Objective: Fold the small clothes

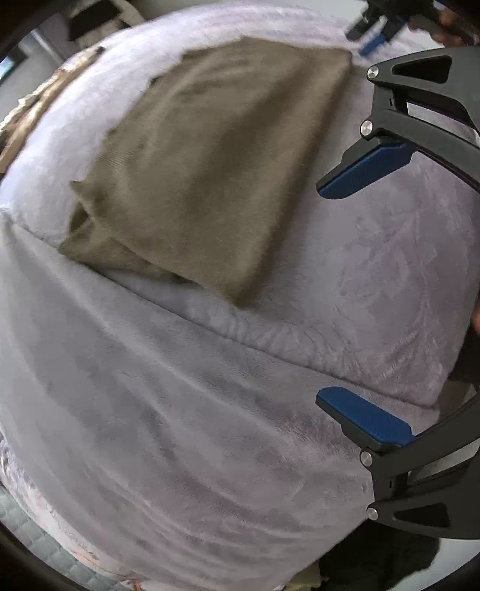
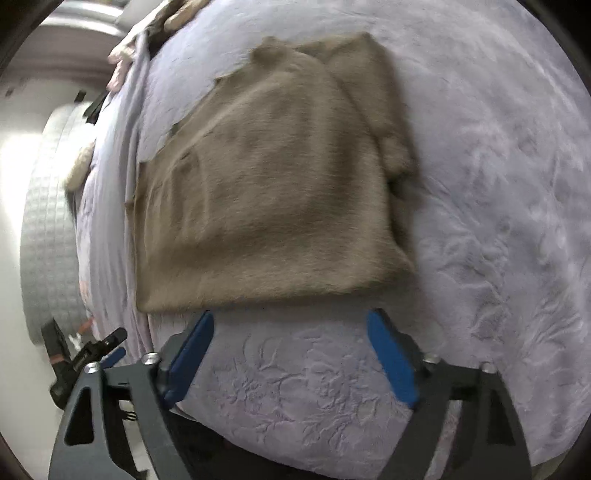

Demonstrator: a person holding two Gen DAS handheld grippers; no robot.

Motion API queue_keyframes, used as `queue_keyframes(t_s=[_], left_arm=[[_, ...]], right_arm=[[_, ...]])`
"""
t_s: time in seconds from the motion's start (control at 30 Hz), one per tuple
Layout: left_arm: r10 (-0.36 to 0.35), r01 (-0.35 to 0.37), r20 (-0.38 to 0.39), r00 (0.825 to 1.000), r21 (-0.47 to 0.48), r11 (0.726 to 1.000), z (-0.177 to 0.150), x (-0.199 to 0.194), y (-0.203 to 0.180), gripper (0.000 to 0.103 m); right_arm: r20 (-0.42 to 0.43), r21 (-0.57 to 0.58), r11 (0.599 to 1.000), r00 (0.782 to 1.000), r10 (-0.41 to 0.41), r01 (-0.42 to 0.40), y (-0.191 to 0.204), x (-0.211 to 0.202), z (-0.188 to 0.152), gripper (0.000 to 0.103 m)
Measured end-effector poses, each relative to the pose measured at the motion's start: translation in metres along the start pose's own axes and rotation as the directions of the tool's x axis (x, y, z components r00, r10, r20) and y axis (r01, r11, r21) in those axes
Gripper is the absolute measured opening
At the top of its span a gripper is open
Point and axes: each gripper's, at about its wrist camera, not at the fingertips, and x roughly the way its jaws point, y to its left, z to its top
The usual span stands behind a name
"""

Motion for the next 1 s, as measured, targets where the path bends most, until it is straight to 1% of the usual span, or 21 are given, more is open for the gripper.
queue_keyframes(t_s=[0.03,0.07,0.1,0.13,0.17,0.27,0.33,0.4,0.43,0.63,0.73,0.8,0.9,1.0], left_arm=[[-0.003,0.003,-0.02,1.0,0.012,1.0,-0.003,0.002,0.0,0.102],[-0.03,0.031,-0.048,0.998,0.021,0.999,-0.006,0.004,0.001,0.102],[-0.045,0.046,-0.061,0.997,0.02,0.999,-0.009,0.005,0.001,0.102],[-0.049,0.05,-0.063,0.997,0.017,0.999,-0.012,0.004,0.001,0.102],[-0.054,0.055,-0.063,0.997,0.016,0.998,-0.015,0.004,0.001,0.102],[-0.065,0.065,-0.056,0.996,0.012,0.998,-0.02,0.001,0.001,0.102],[-0.071,0.072,-0.055,0.996,0.016,0.997,-0.022,-0.001,0.001,0.102],[-0.104,0.106,-0.061,0.993,0.02,0.994,-0.022,-0.003,0.0,0.102],[-0.108,0.11,-0.067,0.992,0.03,0.993,-0.022,-0.004,-0.001,0.102],[-0.09,0.1,-0.076,0.993,0.134,0.986,-0.017,0.002,-0.006,0.102],[-0.08,0.097,-0.099,0.992,0.188,0.977,-0.01,0.013,-0.009,0.102],[-0.078,0.101,-0.111,0.991,0.22,0.97,-0.006,0.018,-0.012,0.102],[-0.105,0.13,-0.11,0.988,0.254,0.958,0.001,0.019,-0.01,0.102],[-0.123,0.145,-0.098,0.987,0.259,0.955,0.009,0.018,-0.003,0.102]], right_arm=[[0.005,-0.032,0.999,1.0,-0.009,0.01,0.008,0.001,0.0,0.091],[0.009,-0.054,0.998,1.0,-0.019,0.019,0.013,0.002,-0.001,0.099],[0.009,-0.079,0.996,1.0,-0.028,0.028,0.02,0.005,-0.001,0.103],[0.007,-0.096,0.995,1.0,-0.023,0.023,0.02,0.006,-0.002,0.103],[-0.003,-0.112,0.994,1.0,-0.001,0.0,0.026,0.01,-0.002,0.103],[-0.058,-0.125,0.992,0.998,0.029,-0.036,0.034,0.021,-0.005,0.103],[-0.079,-0.12,0.992,0.997,0.024,-0.033,0.035,0.027,-0.006,0.103],[-0.1,-0.104,0.994,0.994,0.035,-0.045,0.039,0.031,-0.008,0.103],[-0.102,-0.098,0.994,0.994,0.043,-0.053,0.04,0.032,-0.009,0.103],[-0.085,-0.098,0.995,0.996,0.014,-0.023,0.05,0.032,-0.015,0.103],[-0.063,-0.083,0.997,0.998,-0.006,0.001,0.057,0.03,-0.024,0.103],[-0.053,-0.05,0.999,0.998,-0.016,0.014,0.061,0.029,-0.033,0.103],[-0.051,-0.002,1.0,0.999,-0.018,0.018,0.063,0.034,-0.048,0.103],[-0.054,0.038,0.999,0.998,-0.019,0.021,0.069,0.043,-0.063,0.103]])
